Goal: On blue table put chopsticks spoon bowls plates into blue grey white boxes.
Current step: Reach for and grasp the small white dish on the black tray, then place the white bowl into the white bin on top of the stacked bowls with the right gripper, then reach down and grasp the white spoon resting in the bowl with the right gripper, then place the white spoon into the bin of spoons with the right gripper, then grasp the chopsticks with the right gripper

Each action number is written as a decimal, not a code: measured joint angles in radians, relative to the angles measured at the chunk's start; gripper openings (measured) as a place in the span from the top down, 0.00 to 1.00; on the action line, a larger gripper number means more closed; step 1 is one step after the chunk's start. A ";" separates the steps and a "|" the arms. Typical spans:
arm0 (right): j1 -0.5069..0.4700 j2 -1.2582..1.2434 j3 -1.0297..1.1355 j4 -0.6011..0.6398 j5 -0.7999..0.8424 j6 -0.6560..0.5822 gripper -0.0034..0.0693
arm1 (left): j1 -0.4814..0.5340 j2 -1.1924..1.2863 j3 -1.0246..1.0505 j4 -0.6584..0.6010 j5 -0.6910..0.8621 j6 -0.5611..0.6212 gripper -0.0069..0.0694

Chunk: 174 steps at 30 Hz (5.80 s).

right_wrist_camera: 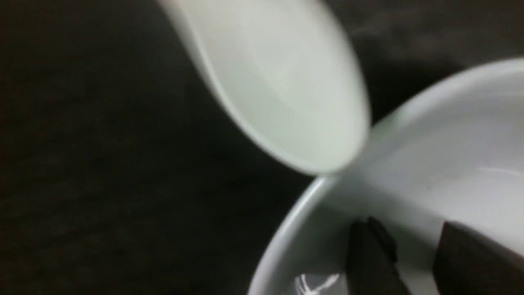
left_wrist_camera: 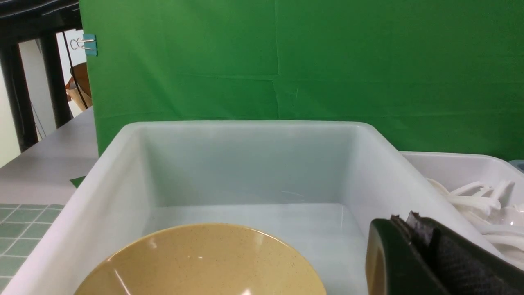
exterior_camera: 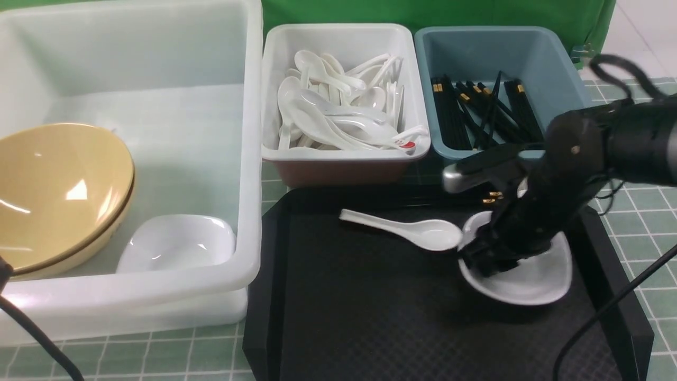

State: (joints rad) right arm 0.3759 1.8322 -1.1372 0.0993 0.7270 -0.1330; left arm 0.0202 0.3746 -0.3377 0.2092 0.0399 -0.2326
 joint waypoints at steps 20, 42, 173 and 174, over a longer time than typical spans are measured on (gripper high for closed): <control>-0.155 -0.014 0.014 0.004 0.050 -0.033 0.41 | 0.000 -0.001 0.008 0.002 -0.001 0.001 0.90; 0.291 -0.254 -0.417 0.149 -0.106 -0.089 0.85 | 0.000 -0.001 0.008 0.003 0.000 -0.018 0.90; -0.173 0.094 0.279 0.156 -1.070 -0.144 0.90 | 0.000 -0.001 0.102 0.036 -0.143 -0.027 0.90; -0.167 0.095 0.279 0.158 -1.076 -0.126 0.90 | 0.000 -0.001 0.102 0.036 -0.143 -0.027 0.90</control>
State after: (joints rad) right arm 0.2092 1.9277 -0.8582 0.2569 -0.3491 -0.2585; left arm 0.0202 0.3733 -0.2354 0.2456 -0.1033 -0.2594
